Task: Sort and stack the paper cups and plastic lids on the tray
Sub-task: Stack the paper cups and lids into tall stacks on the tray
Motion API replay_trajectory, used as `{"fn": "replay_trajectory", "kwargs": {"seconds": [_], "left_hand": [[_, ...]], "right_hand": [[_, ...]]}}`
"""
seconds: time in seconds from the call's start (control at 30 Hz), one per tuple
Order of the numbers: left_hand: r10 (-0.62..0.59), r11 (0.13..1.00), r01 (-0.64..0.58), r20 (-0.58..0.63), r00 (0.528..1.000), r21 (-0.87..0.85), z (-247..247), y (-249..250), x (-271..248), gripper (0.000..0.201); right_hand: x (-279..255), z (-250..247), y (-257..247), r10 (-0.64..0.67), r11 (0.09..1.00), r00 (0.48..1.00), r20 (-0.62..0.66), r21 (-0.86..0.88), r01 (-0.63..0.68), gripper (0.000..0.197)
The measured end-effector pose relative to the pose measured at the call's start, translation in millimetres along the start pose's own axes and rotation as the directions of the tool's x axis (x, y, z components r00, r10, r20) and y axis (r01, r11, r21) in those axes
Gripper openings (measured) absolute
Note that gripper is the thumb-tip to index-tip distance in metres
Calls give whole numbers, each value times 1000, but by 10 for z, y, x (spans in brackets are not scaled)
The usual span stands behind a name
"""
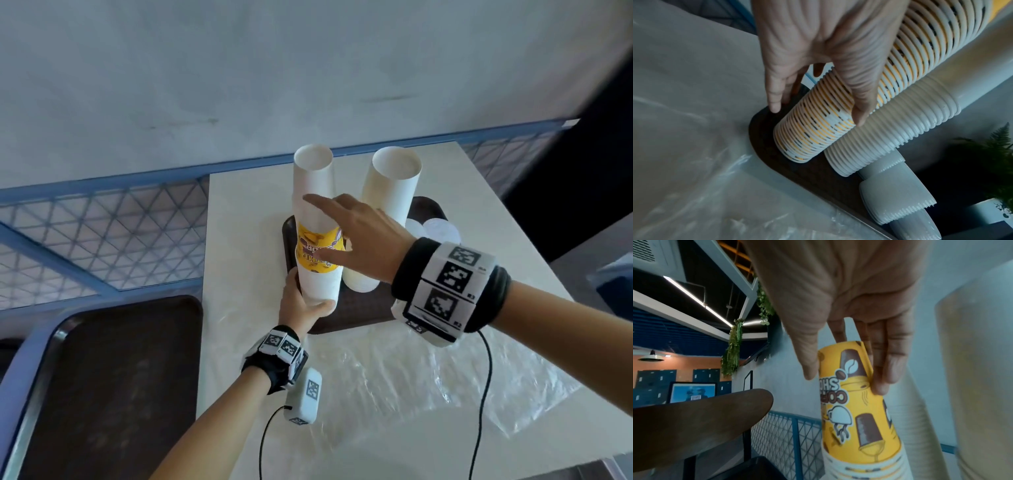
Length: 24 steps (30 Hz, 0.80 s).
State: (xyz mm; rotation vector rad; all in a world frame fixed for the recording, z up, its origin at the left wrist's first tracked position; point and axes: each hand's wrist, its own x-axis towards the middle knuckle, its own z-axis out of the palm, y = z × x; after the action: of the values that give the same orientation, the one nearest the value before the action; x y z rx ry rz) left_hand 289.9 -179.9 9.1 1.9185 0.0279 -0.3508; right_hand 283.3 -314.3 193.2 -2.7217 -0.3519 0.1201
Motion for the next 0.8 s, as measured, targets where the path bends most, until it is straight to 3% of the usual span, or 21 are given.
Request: {"fn": "replay_trajectory", "kwargs": {"seconds": [0.07,0.13,0.23,0.33,0.5,0.63,0.8], "left_hand": [[23,1000,-23,-17,1000,-7,12,-7,20,88],[22,1000,-22,-26,999,1,17,7,31,90],[21,1000,-21,-18,1000,19,24,12,63,89],[17,998,-15,-28,999,62,43,0,112,86],[1,996,2,-36,999,90,63,30,131,89],[8,997,-9,12,1000,81,83,75,81,94],[22,996,-22,7,1000,86,113,73,75,92]], "right_hand": [[-141,47,71,-9,990,992,-123,136,25,71],[-305,120,205,21,950,954,-298,303,73,58],[-517,280,494,261,839,855,-449,544,29,47],[-541,460,770,491,749,793,-360,640,-173,67],[-264,631,984,538,696,815,-214,659,-286,113],[-62,709,1066,544,676,829,-130,653,-341,121],[50,827,1131,588,641,800,-118,671,-372,109]]}}
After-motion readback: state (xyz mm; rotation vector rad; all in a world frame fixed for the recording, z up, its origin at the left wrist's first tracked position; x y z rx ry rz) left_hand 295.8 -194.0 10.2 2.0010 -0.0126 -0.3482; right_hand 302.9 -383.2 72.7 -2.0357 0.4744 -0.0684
